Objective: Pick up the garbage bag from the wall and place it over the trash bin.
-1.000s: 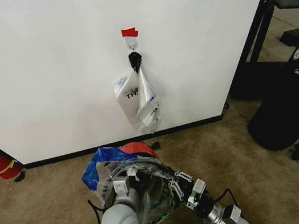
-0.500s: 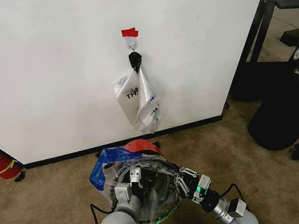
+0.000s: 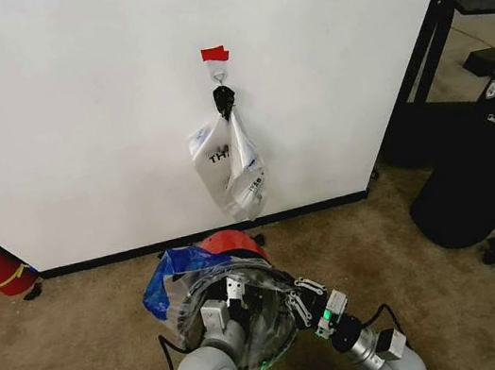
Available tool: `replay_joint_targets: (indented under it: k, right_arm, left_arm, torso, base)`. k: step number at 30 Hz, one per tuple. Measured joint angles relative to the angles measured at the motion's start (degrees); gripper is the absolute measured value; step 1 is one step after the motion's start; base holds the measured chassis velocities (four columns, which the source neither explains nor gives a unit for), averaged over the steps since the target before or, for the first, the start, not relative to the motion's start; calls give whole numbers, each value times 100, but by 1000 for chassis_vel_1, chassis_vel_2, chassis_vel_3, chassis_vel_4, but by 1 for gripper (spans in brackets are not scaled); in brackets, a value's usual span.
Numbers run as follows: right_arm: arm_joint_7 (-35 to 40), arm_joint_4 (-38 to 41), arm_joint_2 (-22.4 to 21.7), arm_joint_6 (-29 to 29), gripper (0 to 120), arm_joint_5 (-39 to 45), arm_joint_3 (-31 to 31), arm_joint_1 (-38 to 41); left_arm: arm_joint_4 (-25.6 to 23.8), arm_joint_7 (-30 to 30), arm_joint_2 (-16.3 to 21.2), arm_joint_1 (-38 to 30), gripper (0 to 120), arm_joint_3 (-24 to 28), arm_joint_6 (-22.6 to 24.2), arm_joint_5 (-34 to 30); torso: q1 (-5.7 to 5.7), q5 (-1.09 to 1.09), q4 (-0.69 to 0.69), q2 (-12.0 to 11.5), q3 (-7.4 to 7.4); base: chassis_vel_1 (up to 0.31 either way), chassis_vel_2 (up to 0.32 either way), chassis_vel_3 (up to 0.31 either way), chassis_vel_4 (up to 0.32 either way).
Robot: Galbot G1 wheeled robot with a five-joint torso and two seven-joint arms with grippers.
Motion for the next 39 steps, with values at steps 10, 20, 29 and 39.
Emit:
replay_joint_targets:
  k: [10,20,29,39]
  right_arm:
    - [-17,96,-29,-52,1,100,-49,-4]
    - [-34,-123,-14,2,1,97,104,83]
    - [-80,-366,-17,40,1,94,377,199]
    - [-126,-410,-16,55,1,51,488,262]
  left_arm:
    - [291,-89,-14,-210,0,-31,-178,38]
    - [-182,6,207,77,0,-19,-214,79]
    - [-680,211,508,372,0,21,-117,52]
    - [-1123,464,786,614,0,157,183,148]
  torso:
    - [0,0,0,0,0]
    - [0,1,0,0,0]
    - [0,0,0,0,0]
    - [0,1,0,0,0]
  base:
    - [0,0,0,0]
    - [0,0,0,0]
    - [0,0,0,0]
    - [0,0,0,0]
